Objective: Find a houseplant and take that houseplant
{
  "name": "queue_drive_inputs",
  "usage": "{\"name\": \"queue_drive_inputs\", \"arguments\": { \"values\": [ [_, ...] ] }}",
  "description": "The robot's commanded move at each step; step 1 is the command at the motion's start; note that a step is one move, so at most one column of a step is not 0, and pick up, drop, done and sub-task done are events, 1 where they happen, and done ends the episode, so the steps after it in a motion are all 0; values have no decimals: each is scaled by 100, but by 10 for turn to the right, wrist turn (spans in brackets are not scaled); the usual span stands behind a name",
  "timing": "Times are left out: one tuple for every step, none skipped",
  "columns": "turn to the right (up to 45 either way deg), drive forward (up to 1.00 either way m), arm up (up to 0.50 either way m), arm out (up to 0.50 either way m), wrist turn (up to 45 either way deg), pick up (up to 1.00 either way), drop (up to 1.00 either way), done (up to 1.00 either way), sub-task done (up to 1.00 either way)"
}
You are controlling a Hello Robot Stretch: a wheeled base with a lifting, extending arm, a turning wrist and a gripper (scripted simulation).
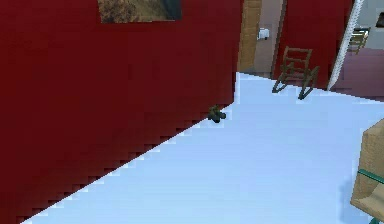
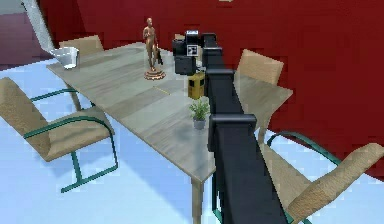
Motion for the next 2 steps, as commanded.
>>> {"name": "queue_drive_inputs", "arguments": {
  "values": [
    [0,0,-30,0,0,0,0,0,0],
    [0,0,0,0,0,100,0,0,0]
  ]
}}
